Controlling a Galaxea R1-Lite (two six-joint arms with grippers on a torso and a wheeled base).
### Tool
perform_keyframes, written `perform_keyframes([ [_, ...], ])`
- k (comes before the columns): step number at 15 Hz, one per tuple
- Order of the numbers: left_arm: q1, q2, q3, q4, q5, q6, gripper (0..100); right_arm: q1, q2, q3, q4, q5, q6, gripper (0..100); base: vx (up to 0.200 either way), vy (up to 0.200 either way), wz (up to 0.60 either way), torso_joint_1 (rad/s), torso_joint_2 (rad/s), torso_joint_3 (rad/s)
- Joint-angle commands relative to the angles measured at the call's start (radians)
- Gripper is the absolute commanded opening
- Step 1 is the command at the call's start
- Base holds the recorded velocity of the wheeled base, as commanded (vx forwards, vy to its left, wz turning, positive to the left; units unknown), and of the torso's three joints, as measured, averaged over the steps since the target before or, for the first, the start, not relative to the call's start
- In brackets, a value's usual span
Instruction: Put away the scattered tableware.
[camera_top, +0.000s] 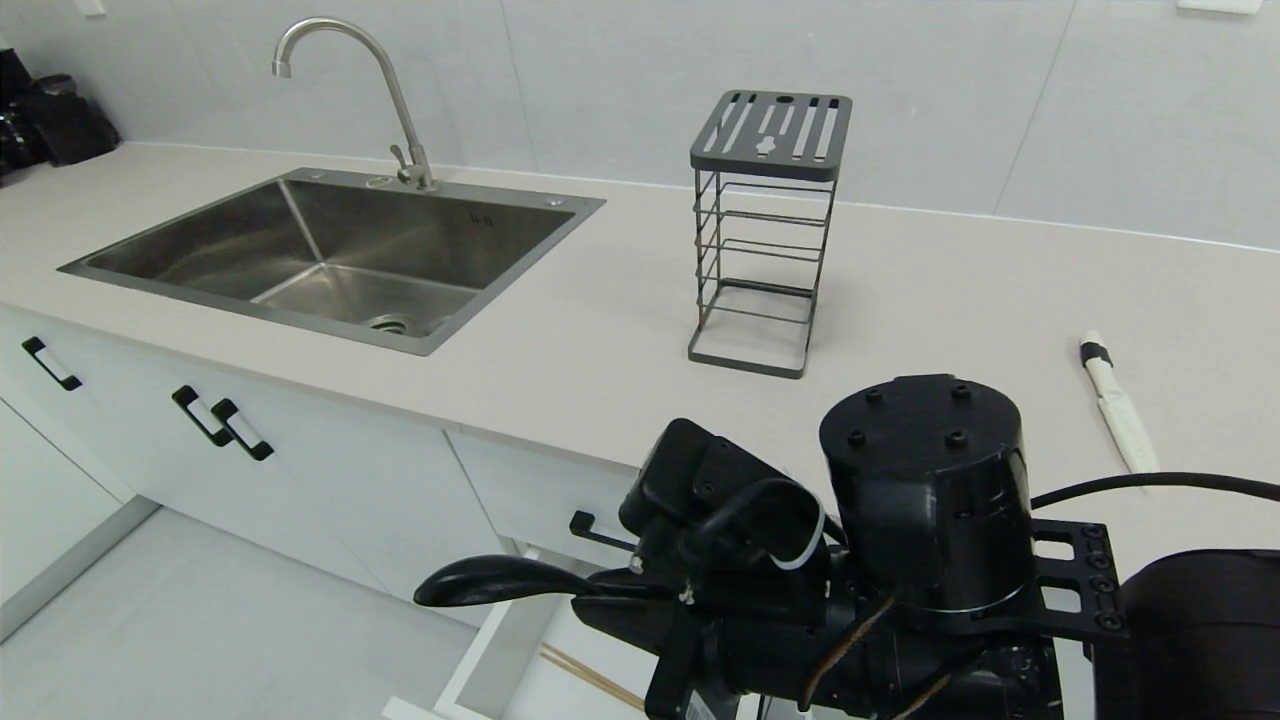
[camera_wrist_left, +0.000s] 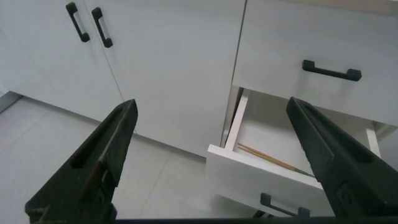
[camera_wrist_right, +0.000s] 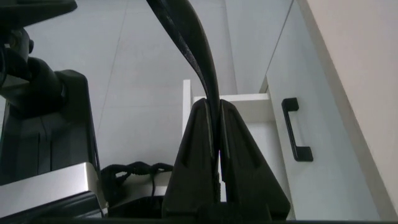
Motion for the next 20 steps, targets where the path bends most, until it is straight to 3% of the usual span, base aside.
perform_keyframes([
  [1,0.000,0.000,0.000,-0.001,0.000,-0.002,100,-0.001,0.002,-0.001,-0.002,0.000,0.001,0,0.000,0.000,0.00,-0.124,0.24,0.110],
  [7,0.000,0.000,0.000,-0.001,0.000,-0.002,100,0.001,0.003,-0.002,-0.002,0.000,0.001,0,0.000,0.000,0.00,-0.137,0.27,0.131],
  [20,0.000,0.000,0.000,-0.001,0.000,-0.002,100,0.006,0.011,-0.091,0.078,-0.001,0.001,0,0.000,0.000,0.00,-0.244,0.38,0.157],
])
